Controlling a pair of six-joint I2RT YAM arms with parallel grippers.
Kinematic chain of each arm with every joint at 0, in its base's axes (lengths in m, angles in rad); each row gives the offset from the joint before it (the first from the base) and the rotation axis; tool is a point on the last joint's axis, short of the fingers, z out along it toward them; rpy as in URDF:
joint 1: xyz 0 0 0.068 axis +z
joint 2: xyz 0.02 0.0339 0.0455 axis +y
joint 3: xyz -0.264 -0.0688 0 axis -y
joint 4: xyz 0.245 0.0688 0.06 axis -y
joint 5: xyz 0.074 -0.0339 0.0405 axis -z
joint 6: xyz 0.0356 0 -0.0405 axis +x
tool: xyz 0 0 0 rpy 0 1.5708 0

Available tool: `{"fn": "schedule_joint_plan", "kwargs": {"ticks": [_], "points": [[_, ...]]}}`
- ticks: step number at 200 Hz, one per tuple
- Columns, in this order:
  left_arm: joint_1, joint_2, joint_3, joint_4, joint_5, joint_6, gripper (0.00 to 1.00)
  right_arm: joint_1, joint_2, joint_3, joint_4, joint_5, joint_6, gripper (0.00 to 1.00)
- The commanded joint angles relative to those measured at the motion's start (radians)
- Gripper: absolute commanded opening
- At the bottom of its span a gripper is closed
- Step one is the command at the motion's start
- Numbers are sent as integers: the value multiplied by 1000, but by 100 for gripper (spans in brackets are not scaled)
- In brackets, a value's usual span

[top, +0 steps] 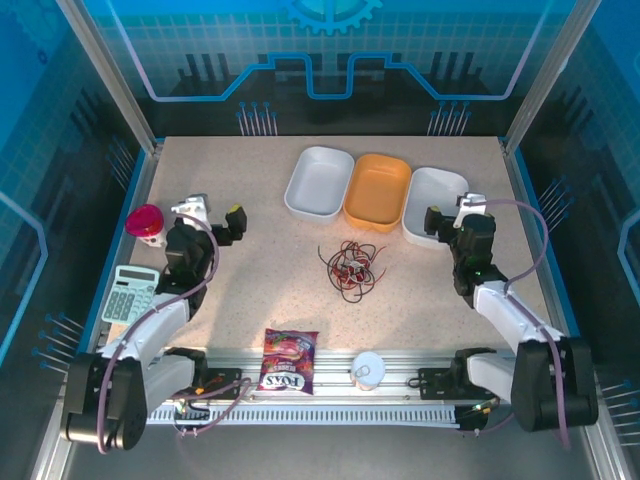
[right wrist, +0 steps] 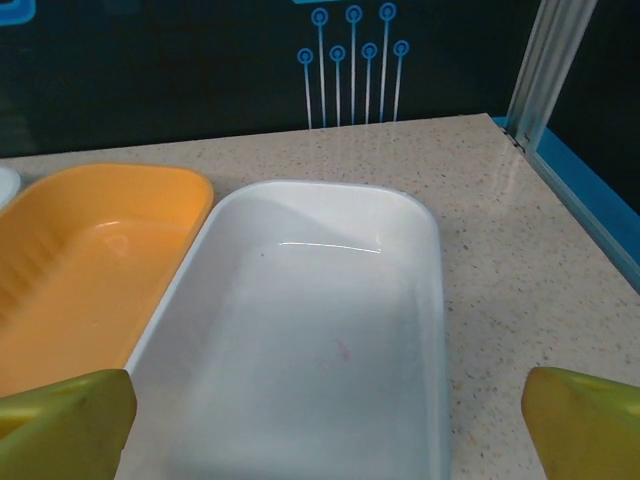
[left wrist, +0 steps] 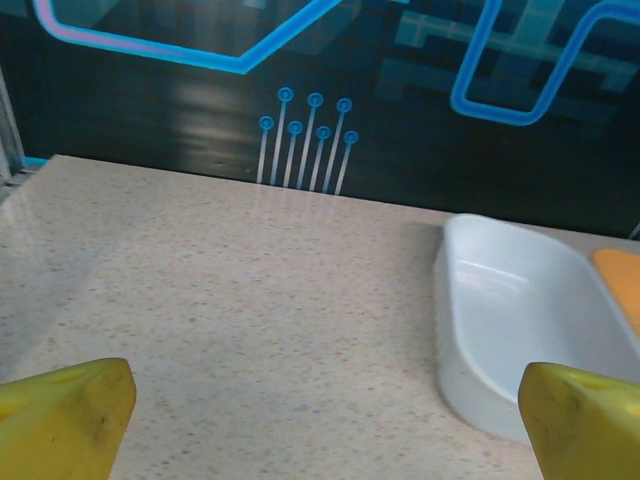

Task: Untangle the cables
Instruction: Pick up the cable.

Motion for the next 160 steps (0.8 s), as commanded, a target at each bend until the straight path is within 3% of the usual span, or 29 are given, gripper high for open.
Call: {"fn": "schedule_joint_plan", "kwargs": {"ticks": [1, 50, 96, 116, 143, 160], "points": [[-74, -35, 59, -125, 31, -94, 99, 68, -85, 52, -293, 94, 113, 100], [-361, 10, 125, -341, 13, -221, 99, 322, -193, 158, -668, 220, 275, 100], [-567, 151, 121, -254, -28, -323, 99, 481, -160, 207, -840, 187, 471, 100], [-609, 244, 165, -231, 20, -312, 99, 505, -114, 232, -855, 124, 507, 93], [-627, 361, 205, -190, 73, -344, 99, 517, -47, 270, -852, 36, 541, 77], [-627, 412, 227, -163, 114, -352, 89, 525, -8, 283, -841, -10, 558, 68]]}}
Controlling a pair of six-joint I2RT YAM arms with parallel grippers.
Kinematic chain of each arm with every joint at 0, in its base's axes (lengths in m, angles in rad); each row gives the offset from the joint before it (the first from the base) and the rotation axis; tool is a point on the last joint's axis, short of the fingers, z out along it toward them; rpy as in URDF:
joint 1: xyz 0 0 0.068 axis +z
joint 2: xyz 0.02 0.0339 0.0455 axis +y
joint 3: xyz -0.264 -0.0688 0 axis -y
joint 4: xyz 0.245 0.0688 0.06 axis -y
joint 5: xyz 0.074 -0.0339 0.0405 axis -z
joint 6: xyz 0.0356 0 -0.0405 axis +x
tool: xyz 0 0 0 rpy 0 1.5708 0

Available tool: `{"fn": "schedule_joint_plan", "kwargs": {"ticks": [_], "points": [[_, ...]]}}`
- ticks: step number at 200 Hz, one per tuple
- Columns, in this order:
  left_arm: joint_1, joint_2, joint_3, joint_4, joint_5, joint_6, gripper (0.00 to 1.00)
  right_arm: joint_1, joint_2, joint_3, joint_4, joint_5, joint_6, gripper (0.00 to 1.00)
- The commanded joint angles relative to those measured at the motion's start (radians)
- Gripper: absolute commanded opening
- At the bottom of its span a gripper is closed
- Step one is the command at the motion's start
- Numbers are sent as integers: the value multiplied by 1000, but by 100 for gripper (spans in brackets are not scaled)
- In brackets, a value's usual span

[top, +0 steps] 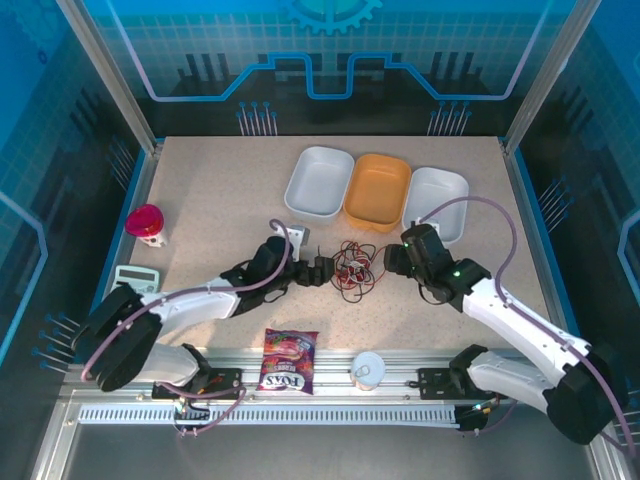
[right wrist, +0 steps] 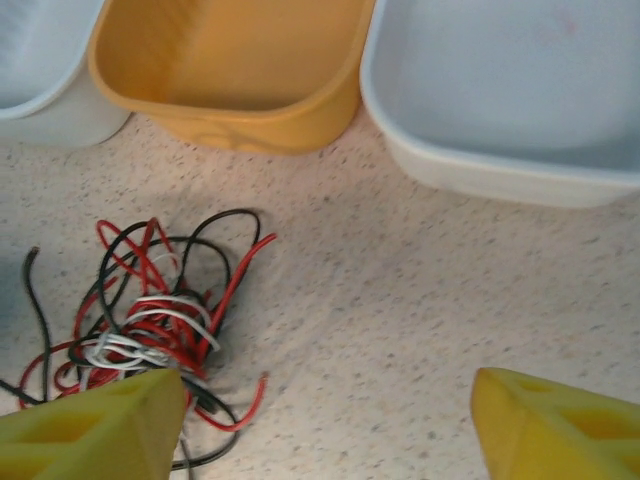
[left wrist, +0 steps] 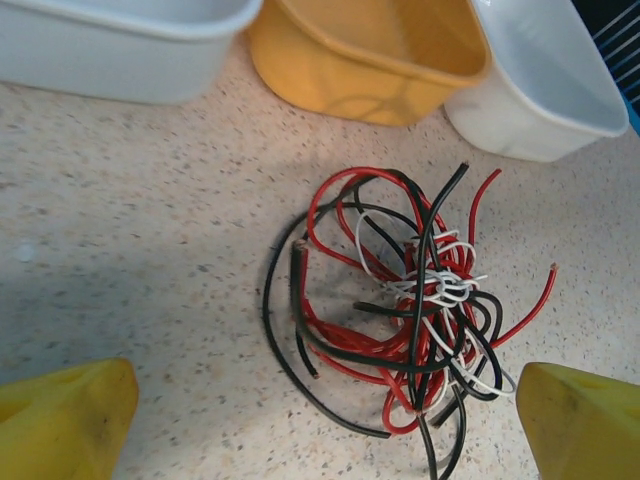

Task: Untangle the cables
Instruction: Pick up the cable.

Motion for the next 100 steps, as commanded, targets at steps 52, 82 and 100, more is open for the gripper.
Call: {"fn": "schedule_joint_plan", "kwargs": {"ticks": [52, 82, 100], "points": [[-6, 165, 100, 83, 126, -40, 68, 29, 157, 45, 43, -189, 108, 57], [-6, 227, 129, 70, 130, -51, 56, 31, 205, 54, 41, -203, 127, 54], [-6, 252, 134, 84, 134, -68, 51, 30, 227, 64, 10, -190, 146, 51]]}}
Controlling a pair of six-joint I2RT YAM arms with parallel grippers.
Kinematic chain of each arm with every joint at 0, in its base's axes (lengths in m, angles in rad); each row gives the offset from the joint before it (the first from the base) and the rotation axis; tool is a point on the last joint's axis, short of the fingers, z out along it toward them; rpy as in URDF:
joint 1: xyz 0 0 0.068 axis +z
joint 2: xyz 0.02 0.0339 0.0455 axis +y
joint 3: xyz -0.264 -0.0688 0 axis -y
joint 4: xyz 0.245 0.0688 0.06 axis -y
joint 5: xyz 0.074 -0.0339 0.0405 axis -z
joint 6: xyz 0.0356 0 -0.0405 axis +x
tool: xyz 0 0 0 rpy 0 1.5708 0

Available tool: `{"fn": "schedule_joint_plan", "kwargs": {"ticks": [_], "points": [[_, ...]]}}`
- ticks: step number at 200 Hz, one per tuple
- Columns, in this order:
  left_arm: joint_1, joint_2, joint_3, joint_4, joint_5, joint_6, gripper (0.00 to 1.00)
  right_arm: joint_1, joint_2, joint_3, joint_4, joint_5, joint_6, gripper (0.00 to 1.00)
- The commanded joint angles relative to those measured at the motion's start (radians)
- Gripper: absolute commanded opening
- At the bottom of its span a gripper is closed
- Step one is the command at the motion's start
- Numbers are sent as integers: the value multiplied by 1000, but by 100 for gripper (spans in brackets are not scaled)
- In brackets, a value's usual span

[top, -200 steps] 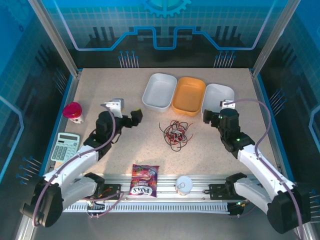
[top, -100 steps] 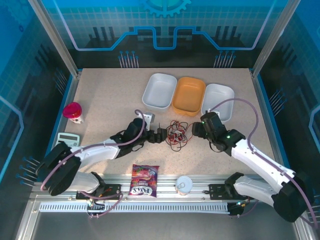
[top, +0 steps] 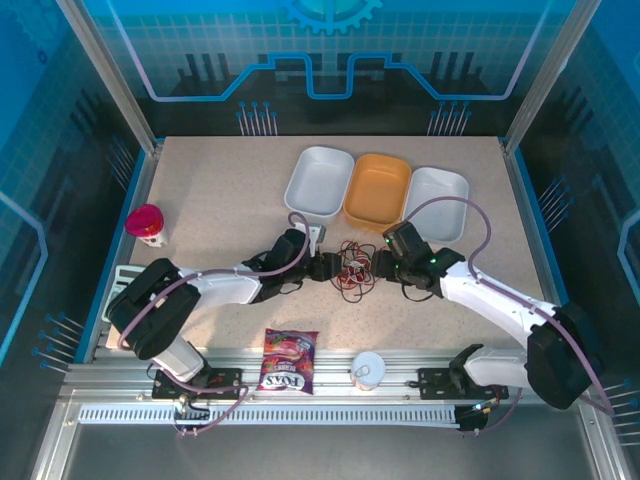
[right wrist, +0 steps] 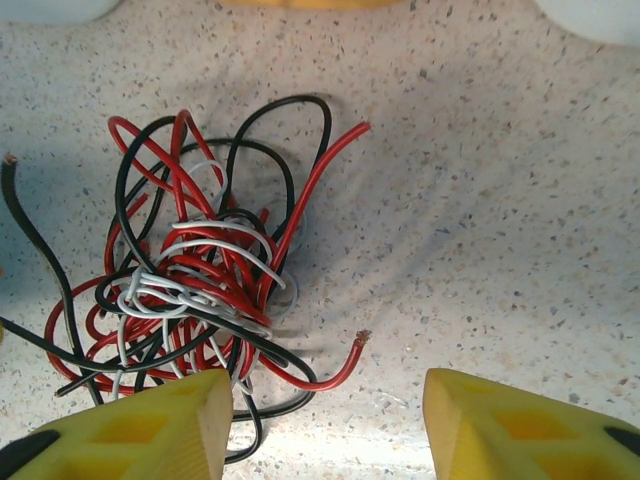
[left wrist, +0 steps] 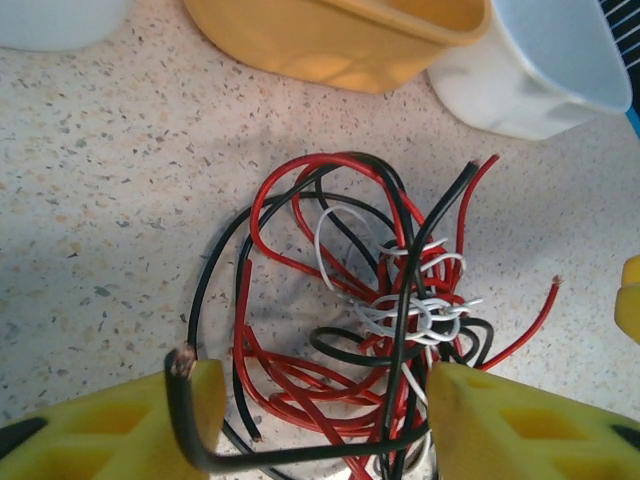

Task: Untangle the cables
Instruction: Pick up the cable.

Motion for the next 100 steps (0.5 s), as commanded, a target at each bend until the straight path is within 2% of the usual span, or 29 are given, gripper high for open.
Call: {"fn": "schedule_joint_plan", "kwargs": {"ticks": [1, 46, 100], "points": [[-6, 33, 26, 16, 30, -28, 51, 12, 25, 38, -26, -9, 46, 51], [-4, 54, 30, 8, 1, -35, 29, 9, 66, 22, -31, -5, 101, 47], [-4, 51, 27, 1, -12, -37, 11, 3, 140, -11, 89, -61, 139, 42]]}}
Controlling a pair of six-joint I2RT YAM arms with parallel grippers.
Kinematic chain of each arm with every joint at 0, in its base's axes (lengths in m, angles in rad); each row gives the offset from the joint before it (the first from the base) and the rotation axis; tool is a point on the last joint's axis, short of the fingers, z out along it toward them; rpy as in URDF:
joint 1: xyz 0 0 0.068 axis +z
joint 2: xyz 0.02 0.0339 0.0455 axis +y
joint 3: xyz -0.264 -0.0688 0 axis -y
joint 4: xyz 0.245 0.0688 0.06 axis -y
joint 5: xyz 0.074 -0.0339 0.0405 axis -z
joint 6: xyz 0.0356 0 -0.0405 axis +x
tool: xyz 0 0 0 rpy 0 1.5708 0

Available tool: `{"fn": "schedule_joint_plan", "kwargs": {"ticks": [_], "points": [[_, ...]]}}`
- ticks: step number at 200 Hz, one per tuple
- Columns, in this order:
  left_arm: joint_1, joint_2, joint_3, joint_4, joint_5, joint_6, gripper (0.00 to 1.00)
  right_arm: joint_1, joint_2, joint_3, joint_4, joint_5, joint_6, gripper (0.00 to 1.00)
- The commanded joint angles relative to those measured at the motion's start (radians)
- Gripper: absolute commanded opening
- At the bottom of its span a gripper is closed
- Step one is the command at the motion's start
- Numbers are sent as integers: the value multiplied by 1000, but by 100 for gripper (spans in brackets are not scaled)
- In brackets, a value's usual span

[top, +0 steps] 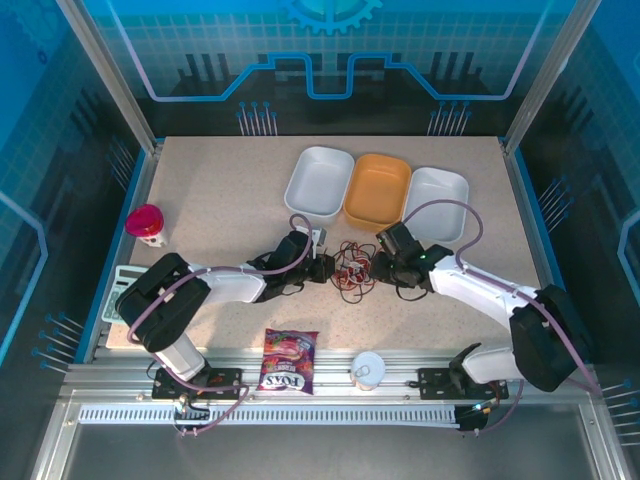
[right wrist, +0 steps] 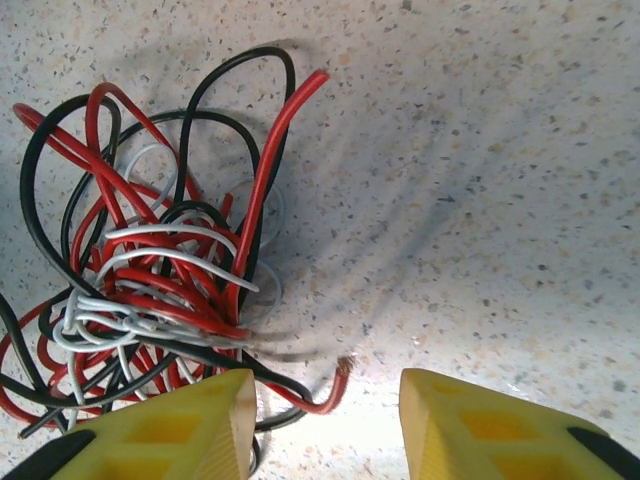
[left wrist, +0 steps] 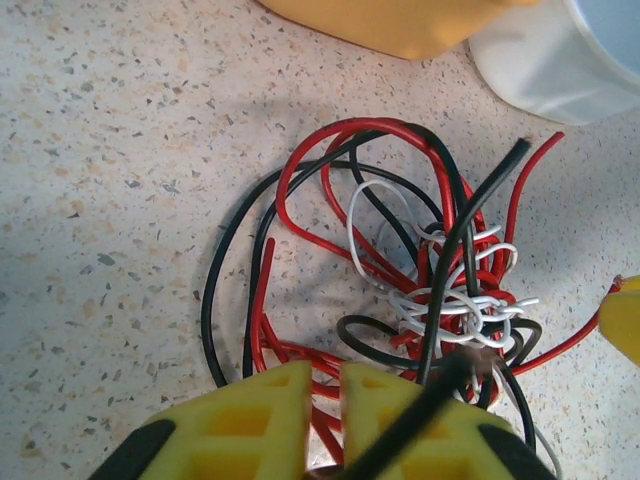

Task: Untangle the cables
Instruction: Pick up the cable.

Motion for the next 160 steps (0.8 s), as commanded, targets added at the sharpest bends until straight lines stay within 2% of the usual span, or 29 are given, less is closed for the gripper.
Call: {"fn": "schedule_joint_plan", "kwargs": {"ticks": [1, 47, 79, 118, 145, 160], "points": [[-4, 3, 23, 1, -13, 5, 11, 4, 35, -17, 64, -36, 44, 41], [-4, -28, 11, -25, -48, 8, 0, 2, 79, -9, 90, -38, 60, 24], [-3, -101, -8, -90, -116, 14, 0, 2, 57, 8, 14, 16, 57, 9], [3, -248, -48, -225, -255, 27, 0, 2, -25, 8, -66, 68, 34, 8], [8, -362, -92, -298, -337, 22, 0, 15, -66, 14, -93, 62, 37, 0], [12, -432, -114, -335, -388, 21, 0, 40, -81, 31, -105, 64, 37, 0]]}}
